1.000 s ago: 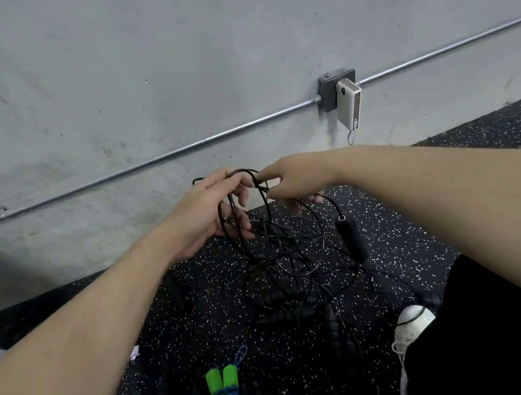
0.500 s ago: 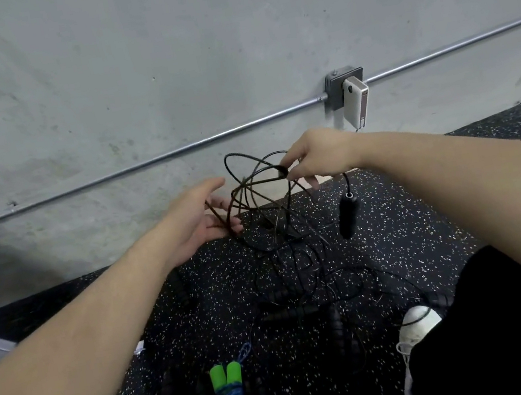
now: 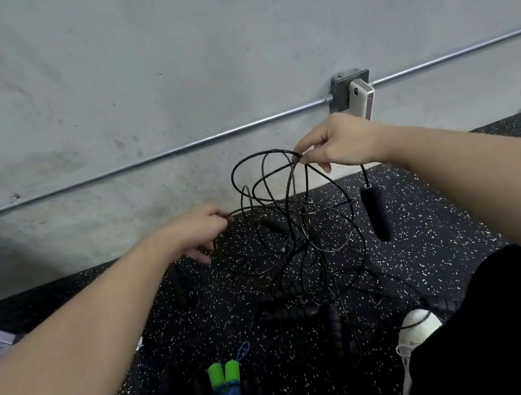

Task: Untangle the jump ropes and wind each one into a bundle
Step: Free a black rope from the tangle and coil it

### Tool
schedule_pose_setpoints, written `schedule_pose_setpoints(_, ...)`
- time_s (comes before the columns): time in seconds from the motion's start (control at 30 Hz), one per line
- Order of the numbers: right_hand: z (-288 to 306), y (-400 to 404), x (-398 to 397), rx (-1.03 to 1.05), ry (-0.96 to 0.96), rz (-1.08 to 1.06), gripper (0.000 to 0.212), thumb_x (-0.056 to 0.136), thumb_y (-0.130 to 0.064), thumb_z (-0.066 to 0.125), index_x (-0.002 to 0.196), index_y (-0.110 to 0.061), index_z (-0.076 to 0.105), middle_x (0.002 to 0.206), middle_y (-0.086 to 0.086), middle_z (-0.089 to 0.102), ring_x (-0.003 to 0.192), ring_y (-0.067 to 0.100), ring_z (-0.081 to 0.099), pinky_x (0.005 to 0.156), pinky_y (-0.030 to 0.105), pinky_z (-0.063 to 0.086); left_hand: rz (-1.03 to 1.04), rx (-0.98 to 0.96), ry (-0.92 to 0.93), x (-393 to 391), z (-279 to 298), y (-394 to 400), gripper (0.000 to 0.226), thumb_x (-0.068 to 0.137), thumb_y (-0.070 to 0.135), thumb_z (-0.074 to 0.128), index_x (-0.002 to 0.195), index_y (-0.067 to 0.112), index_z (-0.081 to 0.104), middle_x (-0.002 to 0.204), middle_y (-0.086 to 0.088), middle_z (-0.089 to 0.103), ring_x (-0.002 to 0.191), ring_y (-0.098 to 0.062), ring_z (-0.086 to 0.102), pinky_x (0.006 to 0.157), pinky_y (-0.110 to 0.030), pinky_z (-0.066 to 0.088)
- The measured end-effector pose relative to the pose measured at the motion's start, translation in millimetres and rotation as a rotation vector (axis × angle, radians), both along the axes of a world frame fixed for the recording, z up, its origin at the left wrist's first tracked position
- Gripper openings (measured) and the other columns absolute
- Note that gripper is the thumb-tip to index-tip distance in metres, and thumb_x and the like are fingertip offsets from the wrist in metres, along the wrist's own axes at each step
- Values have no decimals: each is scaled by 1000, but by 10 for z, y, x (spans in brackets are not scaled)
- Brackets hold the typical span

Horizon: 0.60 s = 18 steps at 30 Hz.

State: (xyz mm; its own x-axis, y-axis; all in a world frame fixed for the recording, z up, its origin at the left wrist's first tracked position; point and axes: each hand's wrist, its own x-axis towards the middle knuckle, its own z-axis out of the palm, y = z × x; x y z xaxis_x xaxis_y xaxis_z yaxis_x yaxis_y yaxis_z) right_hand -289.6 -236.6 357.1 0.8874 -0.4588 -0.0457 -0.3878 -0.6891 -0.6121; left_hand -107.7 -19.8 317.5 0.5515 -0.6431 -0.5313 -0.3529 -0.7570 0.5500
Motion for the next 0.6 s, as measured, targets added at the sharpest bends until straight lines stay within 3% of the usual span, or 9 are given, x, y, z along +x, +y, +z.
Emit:
schedule_pose_setpoints(0.07, 6, 9, 2, 9, -28, 14, 21, 95, -23, 66, 111, -34, 71, 58, -1, 64, 48, -5, 50, 51, 6, 32, -37, -165, -216, -13, 8, -66, 21, 106, 28, 48, 123, 22, 59, 106, 3, 55, 85, -13, 59, 64, -26, 53)
schedule_pose_setpoints(0.13, 17, 38, -1, 21, -43, 36, 20, 95, -22, 66, 109, -37, 70, 63, 2, 67, 52, -7, 51, 56, 7, 34, -27, -450, -475, -41, 20, -93, 16, 102, 30, 54, 101, 17, 63, 96, 1, 59, 78, -8, 54, 70, -26, 45)
schedule_pose_setpoints(0.2, 27, 75, -8, 51, -52, 69, 20, 96, -20, 66, 111, -31, 72, 69, 8, 69, 51, -6, 51, 52, 5, 32, -140, -644, -573, -95, 24, -112, 18, 99, 29, 60, 85, 18, 65, 83, 1, 63, 74, -9, 53, 73, -28, 45)
schedule_pose_setpoints(0.27, 26, 98, -10, 80, -64, 91, 19, 96, -20, 65, 111, -28, 74, 70, 9, 70, 52, -2, 50, 52, 6, 32, -255, -673, -561, -176, 10, -143, 8, 97, 32, 65, 102, 27, 69, 88, 11, 61, 79, -3, 53, 74, -22, 44)
schedule_pose_setpoints(0.33, 17, 107, 0, 101, -70, 111, 17, 95, -23, 66, 107, -32, 75, 67, 5, 70, 54, 1, 47, 53, 12, 33, -296, -650, -567, -227, -5, -199, 33, 94, 42, 68, 125, 31, 66, 100, 17, 56, 86, -1, 51, 75, -17, 40)
schedule_pose_setpoints(0.43, -12, 120, 14, 141, -75, 134, 15, 95, -24, 67, 105, -31, 76, 68, 2, 70, 58, 2, 47, 56, 14, 36, -352, -594, -535, -282, 2, -284, 25, 96, 44, 64, 109, 25, 73, 106, 14, 62, 98, -9, 57, 81, -26, 44)
schedule_pose_setpoints(0.5, -29, 126, 7, 222, -95, 116, 18, 96, -22, 66, 111, -25, 75, 72, 2, 71, 61, 7, 50, 57, 18, 45, -292, -639, -361, -296, 29, -297, 14, 101, 35, 59, 99, 26, 70, 93, 12, 70, 89, -14, 67, 78, -33, 50)
schedule_pose_setpoints(0.6, -73, 75, -33, 372, -147, 63, 16, 98, -18, 64, 110, -22, 73, 80, 3, 74, 67, 12, 60, 64, 24, 55, -244, -696, -247, -265, 93, -265, 13, 105, 27, 53, 94, 27, 60, 80, 4, 72, 75, -10, 71, 77, -29, 56)
